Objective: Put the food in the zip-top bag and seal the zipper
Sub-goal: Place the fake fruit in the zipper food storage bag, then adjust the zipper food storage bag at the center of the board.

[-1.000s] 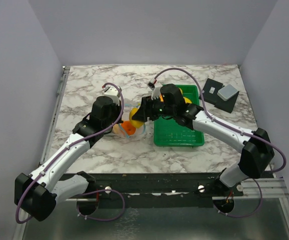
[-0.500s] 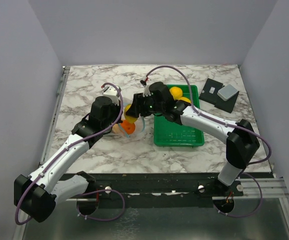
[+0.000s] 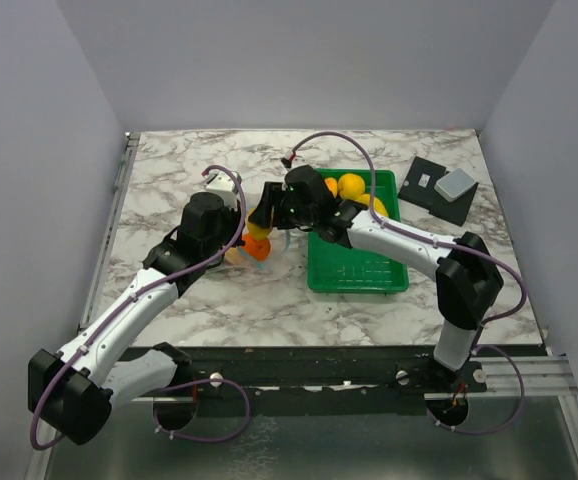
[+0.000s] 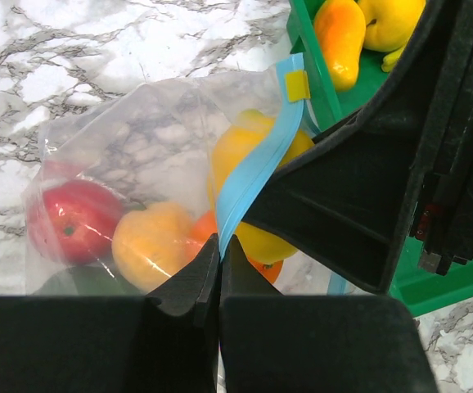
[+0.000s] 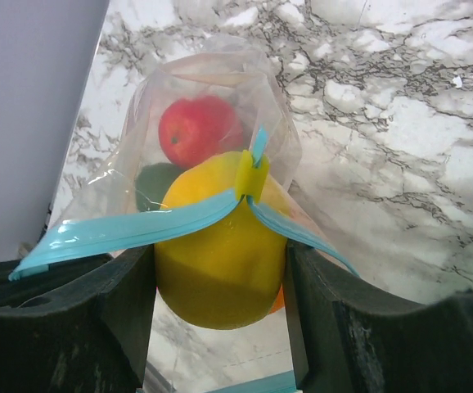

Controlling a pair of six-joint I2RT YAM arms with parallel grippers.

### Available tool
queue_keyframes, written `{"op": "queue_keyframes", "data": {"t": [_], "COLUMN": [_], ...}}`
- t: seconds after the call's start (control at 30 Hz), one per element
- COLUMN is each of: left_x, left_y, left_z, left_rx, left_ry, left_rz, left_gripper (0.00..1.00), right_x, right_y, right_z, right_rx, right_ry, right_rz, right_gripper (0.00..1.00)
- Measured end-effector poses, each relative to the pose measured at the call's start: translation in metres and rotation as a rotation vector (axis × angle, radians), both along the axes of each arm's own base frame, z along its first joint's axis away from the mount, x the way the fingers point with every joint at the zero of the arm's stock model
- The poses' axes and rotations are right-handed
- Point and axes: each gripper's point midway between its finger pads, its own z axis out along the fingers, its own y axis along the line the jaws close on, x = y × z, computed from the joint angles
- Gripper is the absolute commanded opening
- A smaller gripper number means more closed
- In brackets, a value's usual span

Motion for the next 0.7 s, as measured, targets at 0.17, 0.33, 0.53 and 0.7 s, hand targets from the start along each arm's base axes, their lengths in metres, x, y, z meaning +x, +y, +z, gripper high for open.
{"op": "queue_keyframes", "data": {"t": [0.17,0.33,0.53,0.7], "left_x": [0.0,0.0,0.0,0.0], "left_y": [0.0,0.0,0.0,0.0], "left_z": [0.0,0.0,0.0,0.0], "left_rx": [0.0,0.0,0.0,0.0], "left_ry": [0.0,0.0,0.0,0.0], "left_rz": [0.0,0.0,0.0,0.0], "left_gripper": [0.0,0.0,0.0,0.0], "right_x": [0.006,0.008,0.007,0.0], "right_y": [0.005,0.008,0.007,0.0], "right_z": [0.013,0.021,0.02,0.02], "right_rx": [0.028,0.043,0.04,0.028], "right_ry": [-0.013,-0.022,-0.02,-0.017], "right_rz": [-0.03,-0.032,-0.03,-0.023], "right_gripper": [0.79,0.82,0.81,0.78]}}
